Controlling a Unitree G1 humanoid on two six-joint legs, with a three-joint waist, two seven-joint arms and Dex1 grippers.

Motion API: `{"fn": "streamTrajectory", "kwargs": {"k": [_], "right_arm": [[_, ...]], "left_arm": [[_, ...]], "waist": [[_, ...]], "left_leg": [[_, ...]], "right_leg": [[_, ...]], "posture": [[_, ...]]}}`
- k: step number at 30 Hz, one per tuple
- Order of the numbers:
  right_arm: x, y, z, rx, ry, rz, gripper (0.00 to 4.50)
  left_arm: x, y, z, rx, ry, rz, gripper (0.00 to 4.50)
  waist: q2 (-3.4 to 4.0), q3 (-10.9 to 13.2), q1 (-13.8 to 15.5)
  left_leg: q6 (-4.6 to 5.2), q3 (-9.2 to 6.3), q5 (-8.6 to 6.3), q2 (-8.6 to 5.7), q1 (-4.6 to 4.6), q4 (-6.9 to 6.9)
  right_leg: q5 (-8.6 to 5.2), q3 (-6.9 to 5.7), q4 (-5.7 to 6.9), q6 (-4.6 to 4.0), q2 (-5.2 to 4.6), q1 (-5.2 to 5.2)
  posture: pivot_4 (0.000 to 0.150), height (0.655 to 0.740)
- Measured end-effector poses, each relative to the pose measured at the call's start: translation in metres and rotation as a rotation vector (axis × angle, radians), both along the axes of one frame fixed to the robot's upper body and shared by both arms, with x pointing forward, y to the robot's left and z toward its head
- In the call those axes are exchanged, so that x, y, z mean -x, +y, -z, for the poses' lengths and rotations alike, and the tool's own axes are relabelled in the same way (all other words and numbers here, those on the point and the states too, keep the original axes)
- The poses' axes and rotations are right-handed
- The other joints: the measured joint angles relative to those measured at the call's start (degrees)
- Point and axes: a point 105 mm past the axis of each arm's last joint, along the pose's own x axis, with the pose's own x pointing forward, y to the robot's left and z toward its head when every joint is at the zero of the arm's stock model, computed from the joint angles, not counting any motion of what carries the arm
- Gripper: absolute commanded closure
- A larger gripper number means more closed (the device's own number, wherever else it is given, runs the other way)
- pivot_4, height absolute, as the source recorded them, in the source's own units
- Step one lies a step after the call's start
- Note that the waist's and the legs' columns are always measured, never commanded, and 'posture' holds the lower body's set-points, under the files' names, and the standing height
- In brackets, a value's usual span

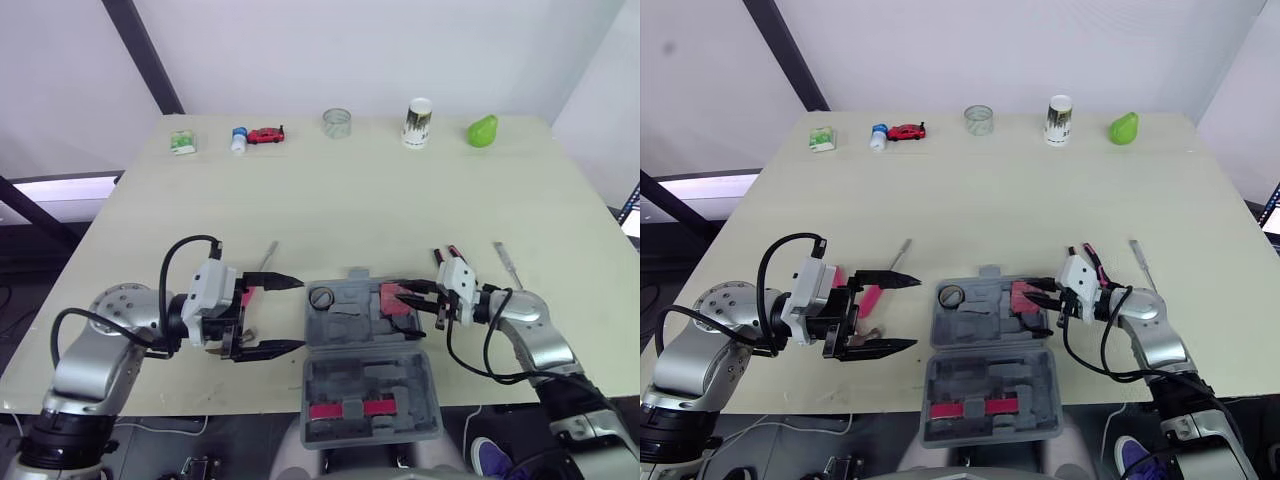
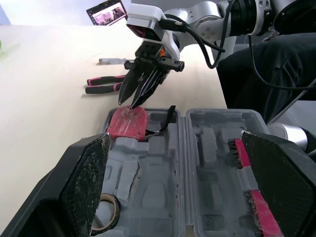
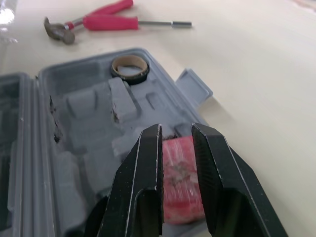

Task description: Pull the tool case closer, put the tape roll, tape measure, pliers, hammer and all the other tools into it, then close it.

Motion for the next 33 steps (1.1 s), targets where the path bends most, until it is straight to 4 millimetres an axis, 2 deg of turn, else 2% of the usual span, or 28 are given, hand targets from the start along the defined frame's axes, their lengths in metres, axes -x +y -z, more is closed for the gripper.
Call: {"fn": "streamTrajectory", "kwargs": {"k": [6, 20, 22, 27, 33], "right_arm": [[-0.007, -0.004, 0.019, -0.003, 0.030, 0.010, 3.51], [-0.011, 0.001, 0.038, 0.034, 0.003, -0.029, 3.51], [-0.012, 0.002, 0.040, 0.054, -0.004, -0.038, 3.51], [-0.014, 0.006, 0.050, 0.153, 0.005, -0.067, 3.51], [-0.018, 0.007, 0.059, 0.227, 0.090, -0.060, 3.51]], "left_arm": [[0.000, 0.001, 0.001, 0.000, 0.004, -0.004, 0.00], [0.002, 0.008, 0.004, -0.004, 0.009, -0.043, 0.00], [0.002, 0.008, 0.004, -0.005, 0.007, -0.043, 0.00], [0.001, 0.007, 0.002, -0.005, -0.005, -0.041, 0.00], [0.001, 0.007, 0.002, 0.000, -0.008, -0.047, 0.00]], "waist": [[0.01, 0.01, 0.05], [-0.04, -0.06, -0.22], [-0.05, -0.06, -0.28], [-0.30, -0.30, -0.34], [-0.67, -1.79, -0.23]], "left_leg": [[-0.01, 0.03, 0.00, 0.00, 0.02, 0.00], [-0.01, 0.04, 0.01, 0.06, 0.31, -0.01], [-0.01, 0.05, 0.00, 0.07, 0.58, -0.05], [-0.01, 0.10, -0.02, 0.11, 2.14, -0.67], [-0.01, 0.10, -0.02, 0.11, 2.40, -0.84]], "right_leg": [[0.00, 0.02, 0.01, 0.00, -0.01, 0.00], [-0.01, 0.05, 0.05, -0.01, 0.00, 0.20], [-0.01, 0.05, 0.04, -0.02, 0.01, 0.43], [-0.09, 0.07, -0.34, -0.15, -0.02, 1.83], [-0.19, 0.11, -0.32, -0.33, -0.13, 1.97]], "posture": [[0.150, 0.7400], [0.150, 0.7400], [0.150, 0.7400], [0.150, 0.7400], [0.150, 0.7400]]}}
